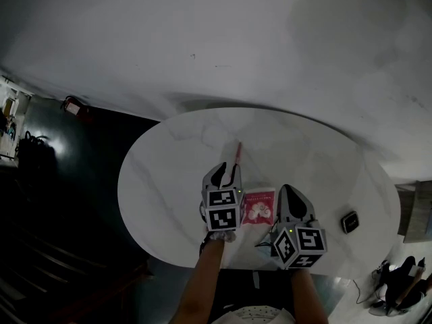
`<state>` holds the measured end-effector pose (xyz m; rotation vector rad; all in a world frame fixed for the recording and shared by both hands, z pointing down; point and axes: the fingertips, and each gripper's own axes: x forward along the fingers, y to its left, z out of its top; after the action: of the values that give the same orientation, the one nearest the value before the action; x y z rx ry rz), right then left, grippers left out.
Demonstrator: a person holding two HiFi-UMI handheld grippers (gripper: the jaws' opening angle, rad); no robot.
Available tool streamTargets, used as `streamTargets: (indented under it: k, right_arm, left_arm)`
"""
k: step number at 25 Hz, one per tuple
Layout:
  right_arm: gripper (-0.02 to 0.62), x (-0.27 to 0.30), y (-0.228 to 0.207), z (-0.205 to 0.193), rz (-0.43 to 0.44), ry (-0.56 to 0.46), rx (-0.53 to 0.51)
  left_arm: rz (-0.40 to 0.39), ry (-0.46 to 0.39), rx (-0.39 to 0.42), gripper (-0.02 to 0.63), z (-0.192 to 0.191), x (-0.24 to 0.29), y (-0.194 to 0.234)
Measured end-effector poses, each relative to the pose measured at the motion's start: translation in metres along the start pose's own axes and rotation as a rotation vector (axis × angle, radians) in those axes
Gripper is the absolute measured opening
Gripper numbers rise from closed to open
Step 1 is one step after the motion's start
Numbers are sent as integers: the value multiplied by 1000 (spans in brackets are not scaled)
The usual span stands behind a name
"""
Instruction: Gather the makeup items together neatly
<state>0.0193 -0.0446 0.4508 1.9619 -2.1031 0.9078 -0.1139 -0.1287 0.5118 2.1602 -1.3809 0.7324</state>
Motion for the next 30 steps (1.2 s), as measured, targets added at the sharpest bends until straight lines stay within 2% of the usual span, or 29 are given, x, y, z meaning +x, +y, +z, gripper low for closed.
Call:
streamTargets:
  k: [10,22,30]
  right_arm:
    - [3,-14,4,-5,-8,-5,-2]
    - [19,-28,0,-37,-41,71,-22]
    - [35,-28,-3,-63,-60,137,-32]
  left_arm:
    - [-41,-40,24,155,-2,-39,-16]
    - [-93,4,34,155,-43,-62,-41]
    - [-104,55,40,155,-73,-68,-44]
